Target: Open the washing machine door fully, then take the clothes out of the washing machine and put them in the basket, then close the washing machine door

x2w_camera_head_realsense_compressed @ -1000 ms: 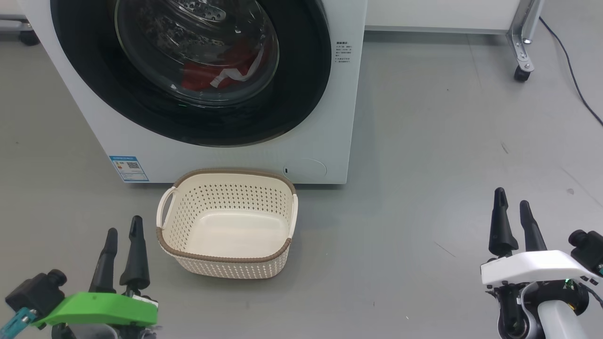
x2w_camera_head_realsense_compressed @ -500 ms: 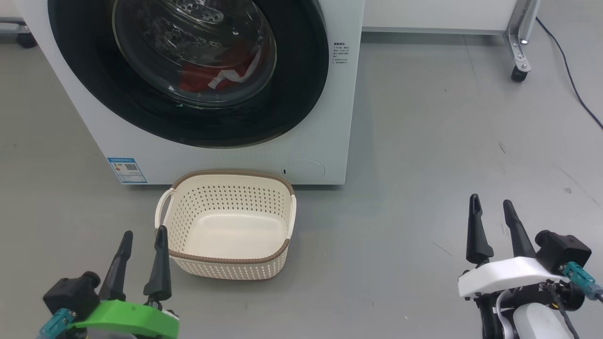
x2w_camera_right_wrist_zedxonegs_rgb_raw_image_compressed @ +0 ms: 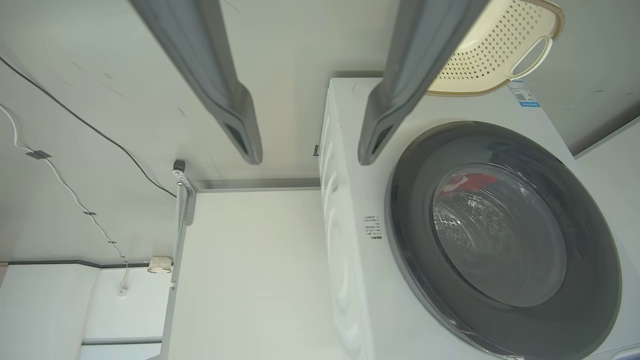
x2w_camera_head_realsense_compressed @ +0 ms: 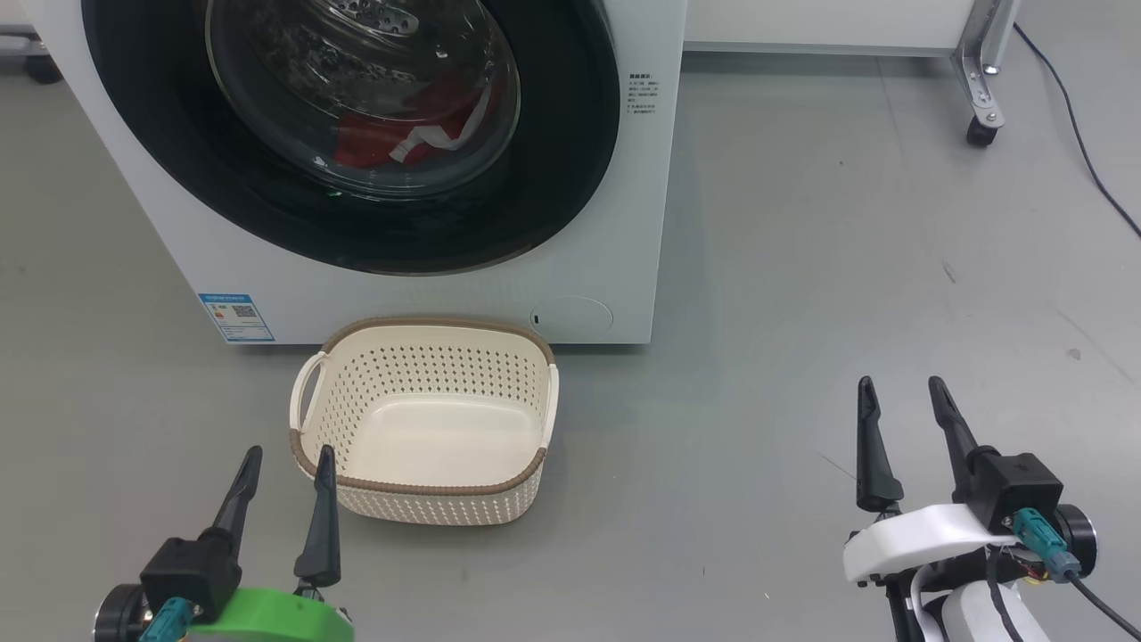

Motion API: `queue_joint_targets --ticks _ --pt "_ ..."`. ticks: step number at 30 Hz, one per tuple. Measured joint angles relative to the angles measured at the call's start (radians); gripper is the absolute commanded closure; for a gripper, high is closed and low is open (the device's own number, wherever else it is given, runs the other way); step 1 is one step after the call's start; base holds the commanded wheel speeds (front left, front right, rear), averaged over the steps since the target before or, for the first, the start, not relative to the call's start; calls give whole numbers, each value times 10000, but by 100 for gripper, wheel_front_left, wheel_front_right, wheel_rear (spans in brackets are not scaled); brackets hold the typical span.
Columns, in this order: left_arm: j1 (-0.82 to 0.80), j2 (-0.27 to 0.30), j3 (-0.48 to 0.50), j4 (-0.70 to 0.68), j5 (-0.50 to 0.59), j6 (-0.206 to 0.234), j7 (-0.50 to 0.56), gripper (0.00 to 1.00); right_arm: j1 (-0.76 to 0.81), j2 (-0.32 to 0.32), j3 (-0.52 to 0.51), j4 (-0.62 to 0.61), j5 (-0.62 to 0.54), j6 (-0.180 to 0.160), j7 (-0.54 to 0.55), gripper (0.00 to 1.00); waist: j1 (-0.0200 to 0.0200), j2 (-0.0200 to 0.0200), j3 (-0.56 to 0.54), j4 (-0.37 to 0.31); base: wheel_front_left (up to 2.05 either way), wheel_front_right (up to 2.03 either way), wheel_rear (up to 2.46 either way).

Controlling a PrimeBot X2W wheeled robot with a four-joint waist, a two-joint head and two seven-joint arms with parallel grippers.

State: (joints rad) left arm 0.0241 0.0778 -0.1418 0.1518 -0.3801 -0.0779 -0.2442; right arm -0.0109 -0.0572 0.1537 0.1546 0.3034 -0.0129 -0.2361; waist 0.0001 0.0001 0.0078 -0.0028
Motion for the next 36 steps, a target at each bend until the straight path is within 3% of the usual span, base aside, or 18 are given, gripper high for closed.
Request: queue_joint_targets --ticks 8,36 --pt "22 -94 -73 322 316 25 -50 0 -1 -6 127 276 -334 -163 -73 0 0 0 35 -29 0 0 0" --pt "37 -268 35 957 307 -36 -50 0 -22 21 104 775 121 -163 -73 0 0 0 -63 4 0 0 0"
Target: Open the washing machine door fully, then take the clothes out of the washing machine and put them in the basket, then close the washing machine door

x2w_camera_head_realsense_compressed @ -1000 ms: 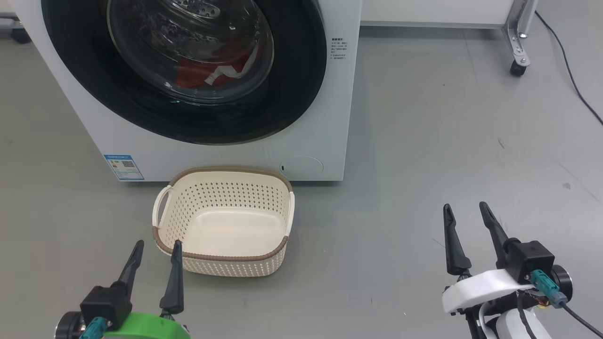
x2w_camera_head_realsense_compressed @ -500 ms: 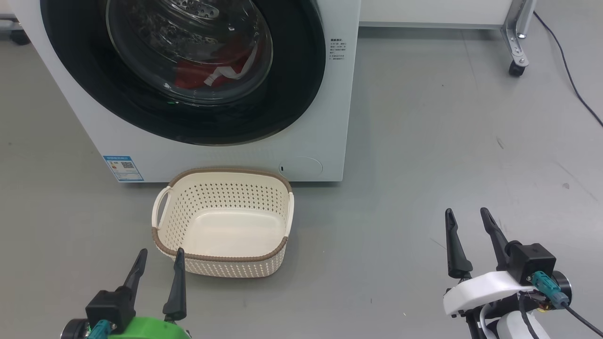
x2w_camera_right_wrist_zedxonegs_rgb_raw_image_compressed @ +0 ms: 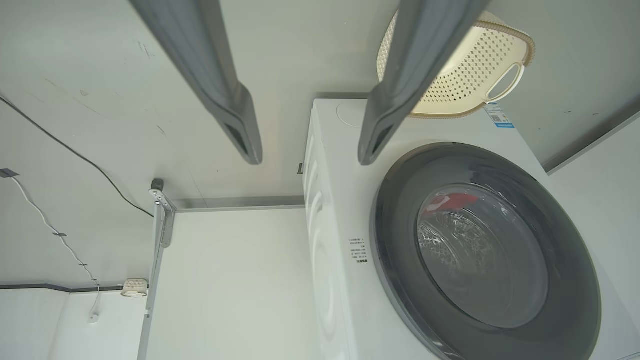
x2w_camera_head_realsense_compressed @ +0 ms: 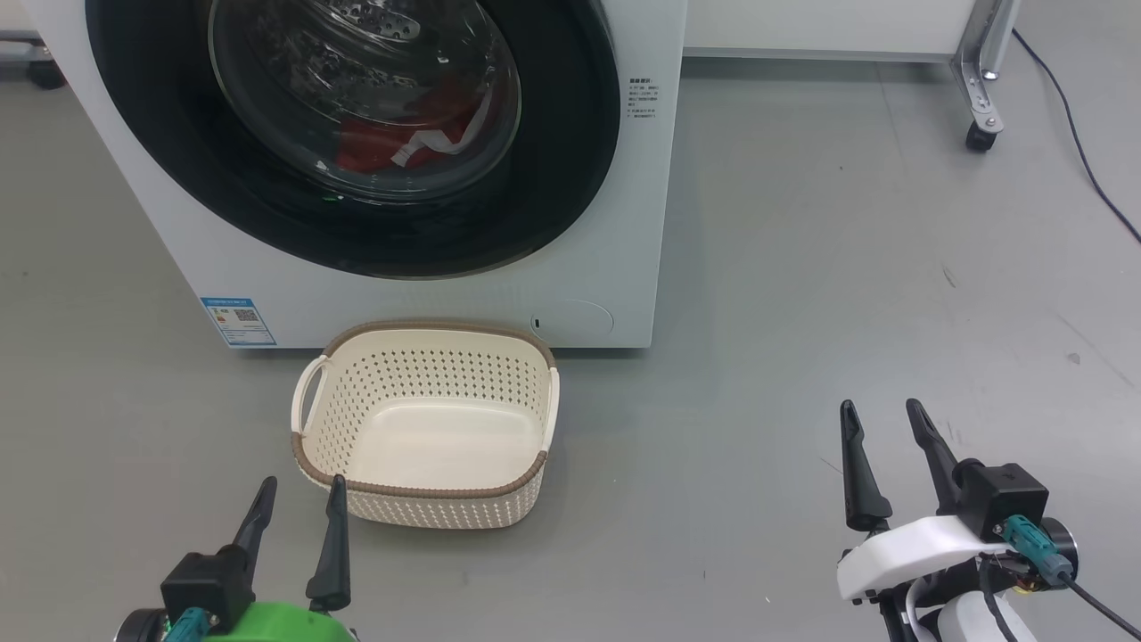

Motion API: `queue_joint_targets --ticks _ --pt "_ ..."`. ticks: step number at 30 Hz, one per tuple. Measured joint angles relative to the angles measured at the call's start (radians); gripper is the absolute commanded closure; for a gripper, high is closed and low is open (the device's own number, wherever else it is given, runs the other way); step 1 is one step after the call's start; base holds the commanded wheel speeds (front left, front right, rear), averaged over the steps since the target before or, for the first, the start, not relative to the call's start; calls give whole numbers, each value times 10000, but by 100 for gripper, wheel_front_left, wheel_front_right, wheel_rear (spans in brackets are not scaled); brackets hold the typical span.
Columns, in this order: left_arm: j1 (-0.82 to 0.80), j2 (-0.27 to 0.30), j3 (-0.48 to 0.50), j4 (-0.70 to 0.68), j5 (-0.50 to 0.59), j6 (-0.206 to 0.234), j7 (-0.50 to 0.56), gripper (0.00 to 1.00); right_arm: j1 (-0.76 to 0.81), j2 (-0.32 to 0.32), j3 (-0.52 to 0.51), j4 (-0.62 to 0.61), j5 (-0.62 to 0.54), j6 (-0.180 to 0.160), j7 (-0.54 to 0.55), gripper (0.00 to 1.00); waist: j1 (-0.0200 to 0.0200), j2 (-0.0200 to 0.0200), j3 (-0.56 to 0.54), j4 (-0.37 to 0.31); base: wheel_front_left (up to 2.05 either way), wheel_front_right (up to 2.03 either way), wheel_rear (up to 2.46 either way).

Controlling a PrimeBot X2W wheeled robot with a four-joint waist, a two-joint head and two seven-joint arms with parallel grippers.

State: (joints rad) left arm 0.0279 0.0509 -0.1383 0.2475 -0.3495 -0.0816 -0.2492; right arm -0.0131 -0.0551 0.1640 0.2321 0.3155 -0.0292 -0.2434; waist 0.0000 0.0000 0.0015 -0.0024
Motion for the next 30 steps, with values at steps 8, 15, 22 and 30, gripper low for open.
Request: queue_joint_targets --ticks 8,15,22,30 --pt "0 -8 31 36 4 -33 0 0 -22 23 8 23 86 0 0 0 0 0 -8 22 0 0 0" --pt "-4 -15 75 23 15 -40 0 0 -35 29 15 50 86 -2 -4 0 0 0 5 25 0 0 0" --pt "-11 -27 63 6 36 -90 0 0 -128 36 23 -58 84 -15 -12 0 0 0 134 48 0 0 0" --pt "-59 -35 46 -65 36 -130 0 0 -403 52 -119 -267 265 19 -13 100 0 0 531 163 0 0 0"
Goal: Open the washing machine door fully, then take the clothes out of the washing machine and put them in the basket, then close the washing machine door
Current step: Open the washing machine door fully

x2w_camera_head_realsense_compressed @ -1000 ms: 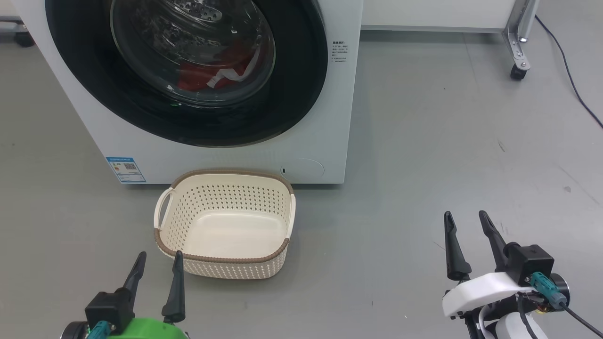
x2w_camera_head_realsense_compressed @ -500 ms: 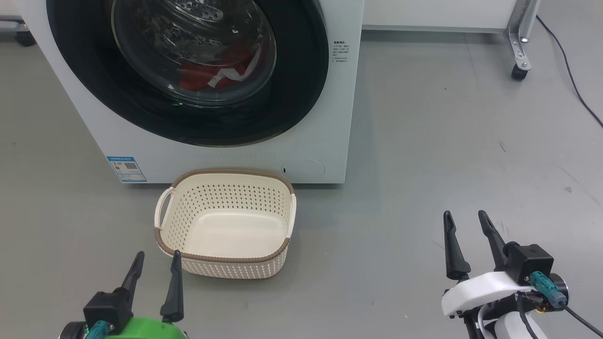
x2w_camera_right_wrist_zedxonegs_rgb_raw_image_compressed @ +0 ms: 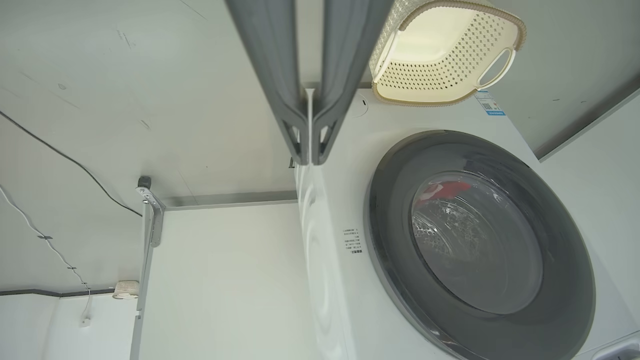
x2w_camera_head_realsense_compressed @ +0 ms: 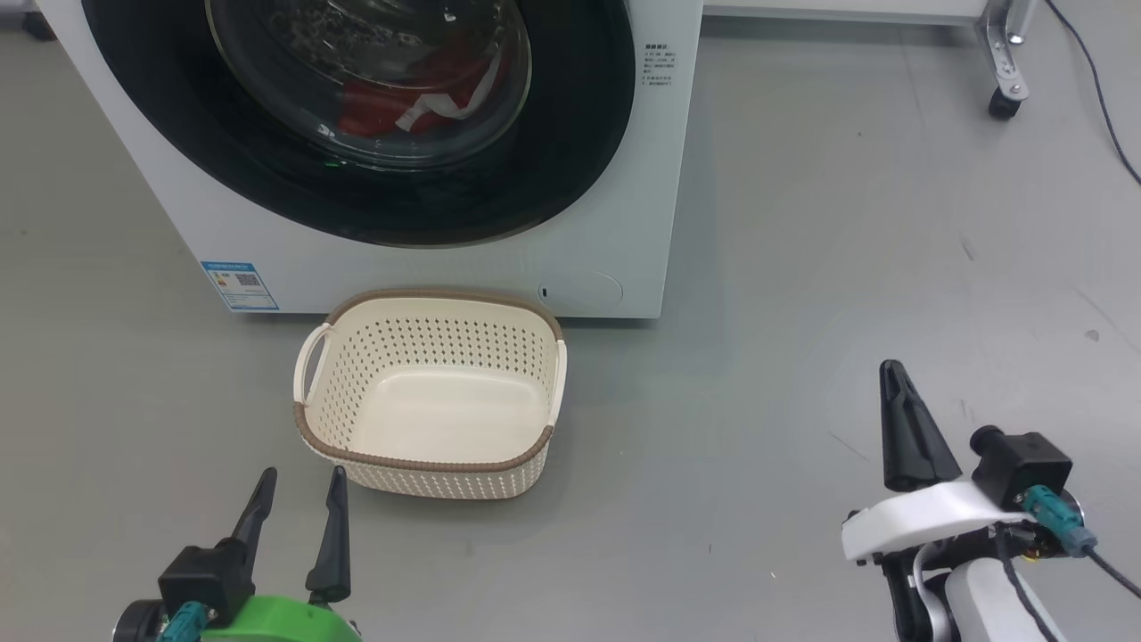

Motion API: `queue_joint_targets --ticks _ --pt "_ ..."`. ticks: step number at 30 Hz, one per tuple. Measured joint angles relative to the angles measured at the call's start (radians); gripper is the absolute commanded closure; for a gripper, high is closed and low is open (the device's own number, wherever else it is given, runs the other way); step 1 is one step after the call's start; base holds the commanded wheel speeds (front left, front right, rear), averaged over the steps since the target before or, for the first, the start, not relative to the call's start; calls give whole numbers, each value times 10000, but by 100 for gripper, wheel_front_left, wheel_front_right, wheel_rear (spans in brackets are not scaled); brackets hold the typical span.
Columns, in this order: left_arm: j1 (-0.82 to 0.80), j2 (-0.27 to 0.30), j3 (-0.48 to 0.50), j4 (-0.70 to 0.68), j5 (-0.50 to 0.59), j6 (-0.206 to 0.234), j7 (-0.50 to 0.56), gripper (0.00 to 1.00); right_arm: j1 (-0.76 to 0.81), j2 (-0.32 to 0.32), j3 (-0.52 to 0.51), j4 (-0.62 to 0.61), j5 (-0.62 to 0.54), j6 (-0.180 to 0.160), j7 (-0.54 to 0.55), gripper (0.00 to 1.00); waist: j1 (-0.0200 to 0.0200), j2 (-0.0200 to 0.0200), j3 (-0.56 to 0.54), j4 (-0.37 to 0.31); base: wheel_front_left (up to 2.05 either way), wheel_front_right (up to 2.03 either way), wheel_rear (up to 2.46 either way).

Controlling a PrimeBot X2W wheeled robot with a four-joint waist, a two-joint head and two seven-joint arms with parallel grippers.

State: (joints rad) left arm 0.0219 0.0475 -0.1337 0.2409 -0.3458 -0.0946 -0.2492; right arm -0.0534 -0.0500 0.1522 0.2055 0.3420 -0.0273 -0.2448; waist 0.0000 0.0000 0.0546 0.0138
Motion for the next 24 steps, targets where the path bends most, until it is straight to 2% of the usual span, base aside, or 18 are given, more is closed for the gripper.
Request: queue_joint_targets --ticks 5,9,16,24 --pt "-175 0 -88 -155 40 -33 0 0 -586 15 -270 -36 1229 456 21 100 0 0 398 61 0 0 0" --pt "-503 -15 -328 -242 134 -90 0 0 -1314 15 -667 -58 2151 692 240 100 0 0 800 135 0 0 0" --pt "-1132 -27 -529 -366 132 -150 0 0 -2816 4 -1287 -109 3542 790 909 100 0 0 1568 388 0 0 0" --pt "-1727 -44 -704 -493 115 -215 -2 0 -4404 -4 -1716 -138 4493 819 1720 100 0 0 2383 751 0 0 0"
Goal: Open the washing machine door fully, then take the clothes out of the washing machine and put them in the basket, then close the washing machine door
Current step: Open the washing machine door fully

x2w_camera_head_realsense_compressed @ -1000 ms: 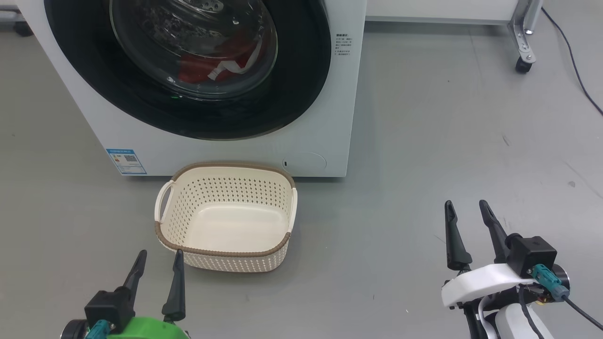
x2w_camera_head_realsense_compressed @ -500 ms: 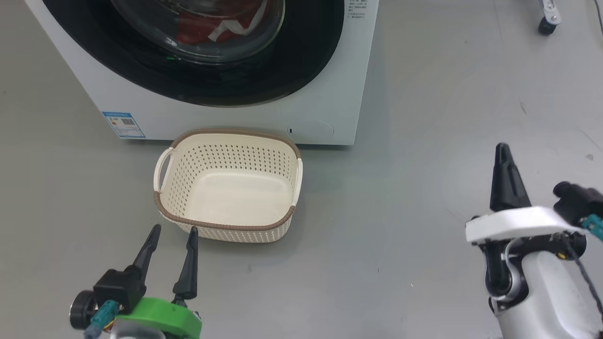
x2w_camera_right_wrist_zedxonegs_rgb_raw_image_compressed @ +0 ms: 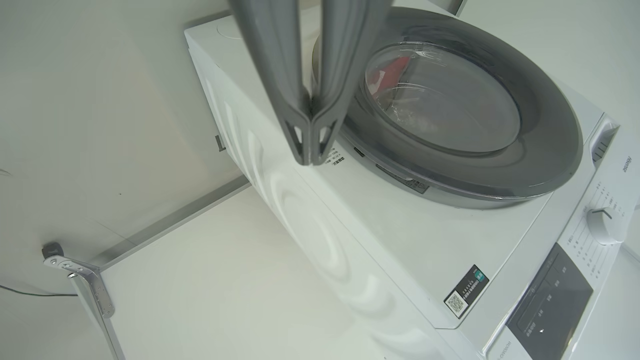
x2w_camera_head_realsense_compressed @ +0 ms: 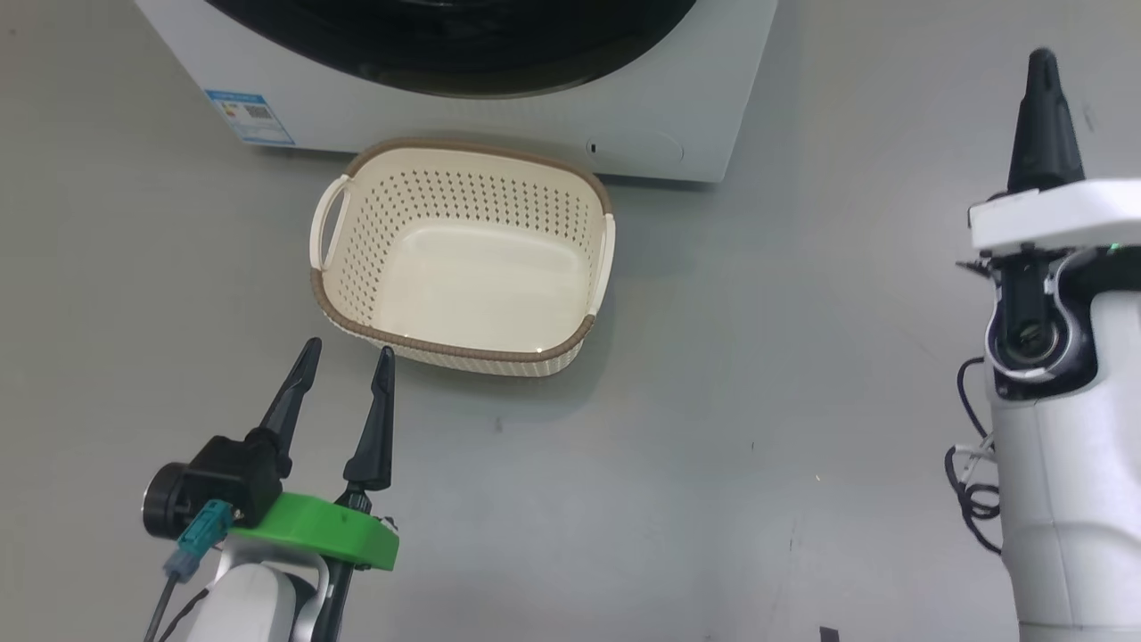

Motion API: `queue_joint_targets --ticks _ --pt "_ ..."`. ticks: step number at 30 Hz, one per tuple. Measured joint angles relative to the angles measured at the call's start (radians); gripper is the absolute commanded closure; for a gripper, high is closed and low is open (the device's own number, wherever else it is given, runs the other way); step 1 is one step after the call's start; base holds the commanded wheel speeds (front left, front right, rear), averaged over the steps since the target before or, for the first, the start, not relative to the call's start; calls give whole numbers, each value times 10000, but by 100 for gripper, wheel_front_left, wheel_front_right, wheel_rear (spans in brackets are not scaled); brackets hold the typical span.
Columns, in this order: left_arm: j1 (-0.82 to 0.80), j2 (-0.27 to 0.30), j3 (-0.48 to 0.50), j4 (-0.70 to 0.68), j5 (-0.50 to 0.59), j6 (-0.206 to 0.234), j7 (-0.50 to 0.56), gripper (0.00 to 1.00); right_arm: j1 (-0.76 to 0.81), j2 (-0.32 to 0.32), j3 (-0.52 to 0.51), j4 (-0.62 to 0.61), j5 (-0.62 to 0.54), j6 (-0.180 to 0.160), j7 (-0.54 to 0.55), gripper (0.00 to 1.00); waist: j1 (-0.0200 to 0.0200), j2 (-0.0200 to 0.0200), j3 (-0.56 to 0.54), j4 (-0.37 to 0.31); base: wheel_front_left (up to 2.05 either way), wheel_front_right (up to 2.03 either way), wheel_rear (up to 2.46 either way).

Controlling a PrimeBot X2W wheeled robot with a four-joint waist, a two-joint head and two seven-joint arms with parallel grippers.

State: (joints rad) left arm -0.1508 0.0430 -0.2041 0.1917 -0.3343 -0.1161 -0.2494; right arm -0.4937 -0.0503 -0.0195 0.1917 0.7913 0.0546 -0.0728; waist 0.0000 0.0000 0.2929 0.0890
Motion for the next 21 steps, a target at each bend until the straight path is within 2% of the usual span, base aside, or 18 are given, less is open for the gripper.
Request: queue_joint_targets --ticks 8,16,21 --pt "-534 -23 -343 -31 -217 -36 0 0 -1716 -399 -420 38 399 -77 790 100 0 0 866 516 0 0 0" --pt "-1039 -44 -577 -75 -529 -38 0 0 -3471 -510 -435 332 802 -489 1653 100 0 0 1691 969 0 0 0" --pt "-1398 -61 -700 -109 -738 -40 -29 0 -4415 -922 -360 686 594 -855 2015 100 0 0 2196 1223 0 0 0"
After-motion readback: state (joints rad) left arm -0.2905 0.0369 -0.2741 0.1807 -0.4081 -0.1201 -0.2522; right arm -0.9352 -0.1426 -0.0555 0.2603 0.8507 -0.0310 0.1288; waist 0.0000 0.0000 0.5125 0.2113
